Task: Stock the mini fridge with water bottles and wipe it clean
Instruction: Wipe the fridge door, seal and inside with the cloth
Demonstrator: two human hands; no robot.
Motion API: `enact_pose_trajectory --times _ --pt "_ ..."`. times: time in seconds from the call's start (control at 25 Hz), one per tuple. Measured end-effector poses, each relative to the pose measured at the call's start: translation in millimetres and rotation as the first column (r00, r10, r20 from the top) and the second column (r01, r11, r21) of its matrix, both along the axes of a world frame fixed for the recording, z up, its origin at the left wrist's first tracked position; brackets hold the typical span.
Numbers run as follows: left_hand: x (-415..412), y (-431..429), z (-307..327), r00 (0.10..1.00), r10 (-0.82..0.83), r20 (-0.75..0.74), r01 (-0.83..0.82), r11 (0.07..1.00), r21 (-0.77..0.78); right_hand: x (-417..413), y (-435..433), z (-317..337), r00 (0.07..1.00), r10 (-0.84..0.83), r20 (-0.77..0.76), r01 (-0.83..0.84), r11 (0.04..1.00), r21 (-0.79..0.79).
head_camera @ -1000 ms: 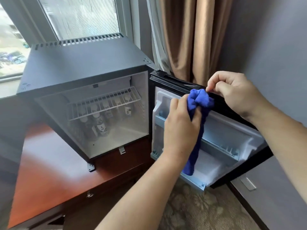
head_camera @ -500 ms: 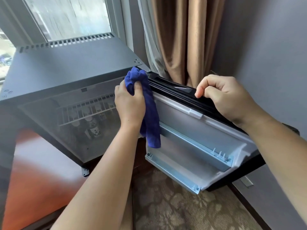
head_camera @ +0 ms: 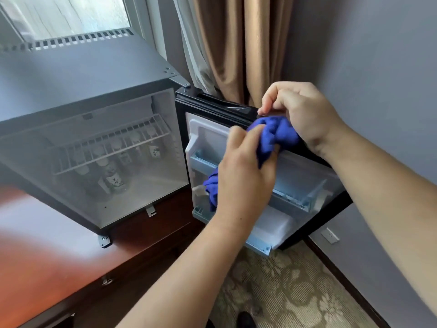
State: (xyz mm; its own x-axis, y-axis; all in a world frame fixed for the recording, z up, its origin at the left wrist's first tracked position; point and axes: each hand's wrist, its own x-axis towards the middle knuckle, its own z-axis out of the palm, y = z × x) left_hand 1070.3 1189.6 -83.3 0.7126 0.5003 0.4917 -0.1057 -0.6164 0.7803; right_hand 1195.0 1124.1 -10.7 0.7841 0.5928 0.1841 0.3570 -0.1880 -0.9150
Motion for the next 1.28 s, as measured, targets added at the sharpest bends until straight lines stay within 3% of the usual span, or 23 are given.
enact_pose_trajectory --times 0.16,0.28,0.56,0.76,0.84,0.92,1.0,1.12,1.28 --pt "-1 -15 6 0.998 -0.025 -0.051 0.032 0.99 0.136 1 -9 4 0.983 0.063 -0.174 -0.04 0.99 0.132" --pt "-5 -9 1 0.996 -0.077 -0.045 0.08 0.995 0.062 5 -12 5 0.952 0.08 -0.297 -0.02 0.98 0.199" --pt "-1 23 -4 0.993 0.117 0.008 -0.115 0.983 -0.141 9 -60 2 0.98 0.108 -0.167 -0.093 0.991 0.099" --pt "7 -44 -21 0.981 -0.176 -0.081 0.162 0.974 -0.156 8 -89 -6 0.957 0.098 -0.272 -0.063 0.989 0.134" --pt "5 -76 -31 0.97 -0.218 -0.106 0.195 0.961 -0.195 11 -92 0 0.987 0.004 -0.161 0.004 0.999 0.05" --pt "6 -88 -33 0.979 -0.189 -0.076 0.162 0.95 -0.268 19 -105 16 0.99 -0.1 0.097 0.106 0.993 -0.055" --pt "8 -82 -32 0.995 -0.098 -0.028 0.086 0.955 -0.284 29 -118 24 0.967 -0.083 0.241 0.137 0.966 -0.219" --pt "15 -69 -17 0.996 0.057 0.062 -0.038 0.96 -0.278 37 -125 9 0.966 0.065 0.251 0.064 0.878 -0.474" --pt "38 -62 -5 0.978 0.201 0.055 -0.172 0.929 -0.329 44 -130 3 0.955 0.087 0.285 0.078 0.85 -0.52"
